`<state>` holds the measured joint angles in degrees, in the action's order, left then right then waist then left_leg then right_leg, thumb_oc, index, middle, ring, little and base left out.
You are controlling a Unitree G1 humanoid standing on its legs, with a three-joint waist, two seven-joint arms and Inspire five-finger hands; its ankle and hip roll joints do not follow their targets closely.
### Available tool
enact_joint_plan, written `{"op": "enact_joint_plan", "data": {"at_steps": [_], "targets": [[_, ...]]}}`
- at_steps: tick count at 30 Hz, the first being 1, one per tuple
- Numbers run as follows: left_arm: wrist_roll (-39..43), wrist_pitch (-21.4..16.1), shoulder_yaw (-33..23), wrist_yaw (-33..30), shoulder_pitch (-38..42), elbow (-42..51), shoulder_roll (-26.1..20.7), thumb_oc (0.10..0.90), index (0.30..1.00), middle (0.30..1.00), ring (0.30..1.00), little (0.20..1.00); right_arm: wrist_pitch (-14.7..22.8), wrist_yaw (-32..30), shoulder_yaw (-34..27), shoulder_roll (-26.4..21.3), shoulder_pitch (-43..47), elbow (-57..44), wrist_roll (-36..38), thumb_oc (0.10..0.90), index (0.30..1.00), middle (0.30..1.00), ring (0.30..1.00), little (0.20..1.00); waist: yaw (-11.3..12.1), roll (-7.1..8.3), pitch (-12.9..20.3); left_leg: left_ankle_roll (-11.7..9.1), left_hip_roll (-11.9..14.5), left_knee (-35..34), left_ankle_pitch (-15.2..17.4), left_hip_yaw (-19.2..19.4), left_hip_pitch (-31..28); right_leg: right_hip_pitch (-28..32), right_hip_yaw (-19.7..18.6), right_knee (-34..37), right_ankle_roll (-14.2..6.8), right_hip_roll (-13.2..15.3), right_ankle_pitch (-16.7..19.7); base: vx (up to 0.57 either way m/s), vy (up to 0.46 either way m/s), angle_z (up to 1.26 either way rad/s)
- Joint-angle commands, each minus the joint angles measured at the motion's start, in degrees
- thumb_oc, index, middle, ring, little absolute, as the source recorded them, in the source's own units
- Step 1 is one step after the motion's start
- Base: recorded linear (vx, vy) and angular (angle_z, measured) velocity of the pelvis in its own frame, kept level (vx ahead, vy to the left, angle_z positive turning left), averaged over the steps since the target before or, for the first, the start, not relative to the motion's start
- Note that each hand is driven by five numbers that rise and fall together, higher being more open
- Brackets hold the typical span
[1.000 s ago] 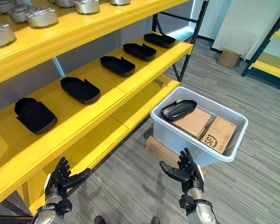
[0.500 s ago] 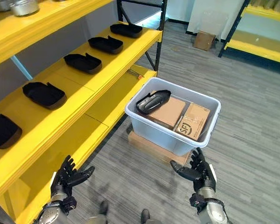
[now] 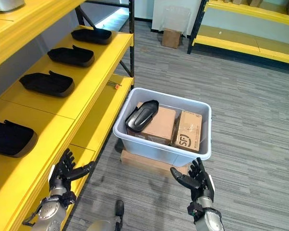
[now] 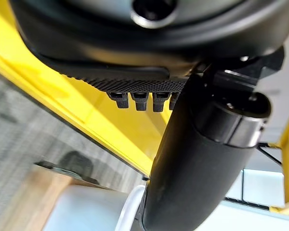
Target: Move parts from the plastic box to the shelf.
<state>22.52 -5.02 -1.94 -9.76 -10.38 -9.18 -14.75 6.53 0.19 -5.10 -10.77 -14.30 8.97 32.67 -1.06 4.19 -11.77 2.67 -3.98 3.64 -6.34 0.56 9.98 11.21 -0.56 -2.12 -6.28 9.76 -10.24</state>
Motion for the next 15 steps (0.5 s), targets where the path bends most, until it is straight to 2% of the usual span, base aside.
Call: {"op": "enact_joint_plan", "data": {"at_steps": [1,11,15], "targets": [[1.0,-3.9,-1.7,-0.7,-3.9,4.6,-1.3,0.9,1.0,1.0,1.0,1.0,3.9,0.5,-1.8,-3.8,1.1,-5.0,0.1,0.9,1.0,1.0,1.0,1.0,0.4,-1.22,5.6,-5.1,8.3,-0.9,0.5,-1.4,1.5,-4.9,0.5,0.6,1.8,-6.5,1.5,0.07,0.063,-0.08],[0.9,-3.1,-1.7,-0.6,-4.5,5.5,-1.9,0.9,1.0,1.0,1.0,1.0,3.0,0.4,0.0,-3.6,3.0,-4.8,-0.3,0.9,1.0,1.0,1.0,1.0,0.9,-0.21,6.8,-3.4,7.0,-0.4,3.2,-0.8,0.4,-5.4,-0.1,-0.4,-0.1,-4.8,2.3,0.06,0.062,-0.08],[0.9,-3.3,-2.5,-1.9,-4.0,5.7,-2.4,0.9,1.0,1.0,1.0,1.0,2.4,0.6,2.2,-3.7,5.3,-5.1,-1.8,0.9,1.0,1.0,1.0,1.0,1.6,-0.28,7.7,-2.0,5.3,-2.5,3.9,-0.7,-1.3,-6.9,-0.1,-3.1,-1.7,-3.5,2.9,0.06,0.147,-0.1]]}}
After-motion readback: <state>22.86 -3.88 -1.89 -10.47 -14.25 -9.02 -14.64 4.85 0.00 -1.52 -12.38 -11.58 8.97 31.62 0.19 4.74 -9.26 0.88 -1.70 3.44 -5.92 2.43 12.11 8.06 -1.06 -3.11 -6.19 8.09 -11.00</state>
